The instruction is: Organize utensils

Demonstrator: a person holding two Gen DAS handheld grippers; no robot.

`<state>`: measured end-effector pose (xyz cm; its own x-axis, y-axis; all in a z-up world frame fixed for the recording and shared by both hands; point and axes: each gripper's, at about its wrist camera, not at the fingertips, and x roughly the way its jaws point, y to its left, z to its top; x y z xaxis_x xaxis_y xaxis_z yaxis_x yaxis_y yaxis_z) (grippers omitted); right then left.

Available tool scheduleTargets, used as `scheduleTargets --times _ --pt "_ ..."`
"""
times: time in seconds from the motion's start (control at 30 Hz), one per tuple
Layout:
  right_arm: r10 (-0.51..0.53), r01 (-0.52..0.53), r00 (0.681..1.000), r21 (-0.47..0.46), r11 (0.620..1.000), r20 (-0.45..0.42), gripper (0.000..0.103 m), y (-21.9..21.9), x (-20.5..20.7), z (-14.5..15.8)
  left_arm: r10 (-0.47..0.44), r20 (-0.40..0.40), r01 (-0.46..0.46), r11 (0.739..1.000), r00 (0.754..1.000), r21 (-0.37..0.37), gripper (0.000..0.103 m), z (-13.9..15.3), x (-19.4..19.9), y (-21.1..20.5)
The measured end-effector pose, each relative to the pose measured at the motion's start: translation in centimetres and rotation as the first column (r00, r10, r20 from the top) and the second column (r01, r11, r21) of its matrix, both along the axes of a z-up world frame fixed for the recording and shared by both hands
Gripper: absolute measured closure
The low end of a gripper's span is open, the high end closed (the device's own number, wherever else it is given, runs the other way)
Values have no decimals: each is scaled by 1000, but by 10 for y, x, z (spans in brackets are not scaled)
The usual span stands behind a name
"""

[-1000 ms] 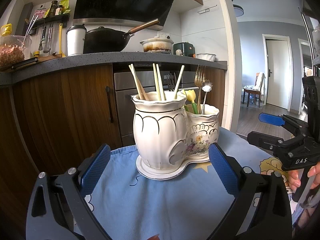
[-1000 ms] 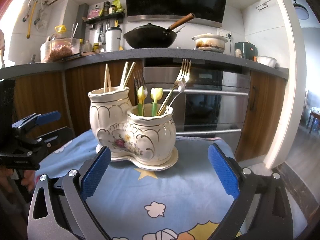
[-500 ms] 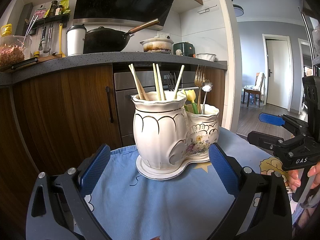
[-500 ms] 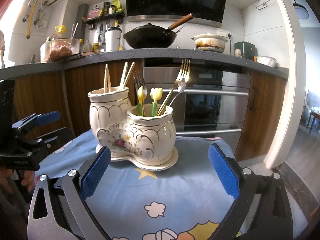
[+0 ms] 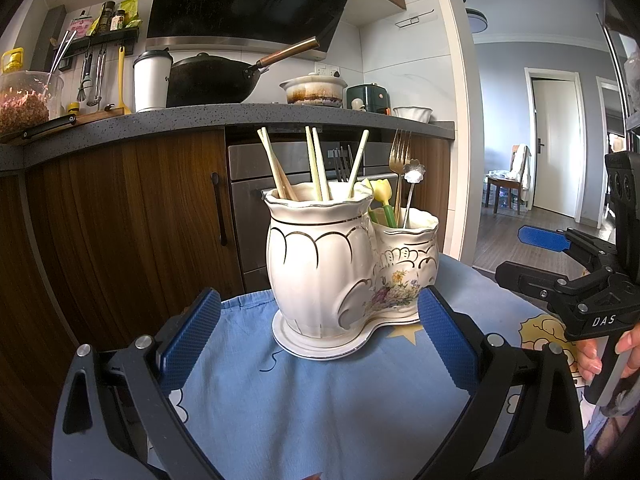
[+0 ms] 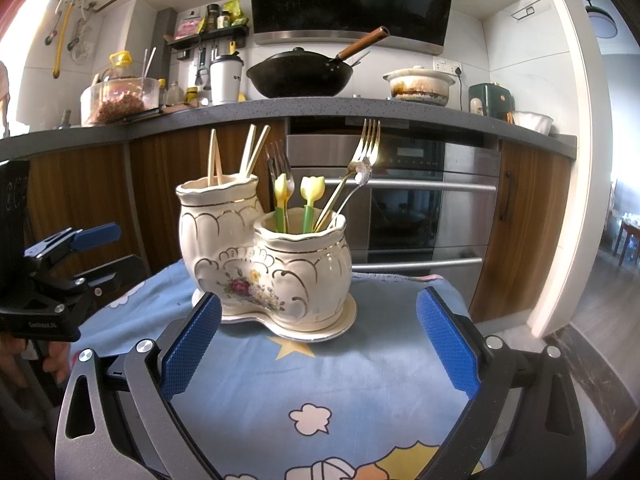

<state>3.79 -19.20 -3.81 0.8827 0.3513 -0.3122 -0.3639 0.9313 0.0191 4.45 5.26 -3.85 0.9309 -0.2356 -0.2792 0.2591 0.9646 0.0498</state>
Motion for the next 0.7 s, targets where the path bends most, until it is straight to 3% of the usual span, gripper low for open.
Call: scheduleTargets --times 0.7 --pt "0 0 1000 1 1000 0 6 0 0 0 4 -5 -4 1000 1000 -1 6 -1 2 2"
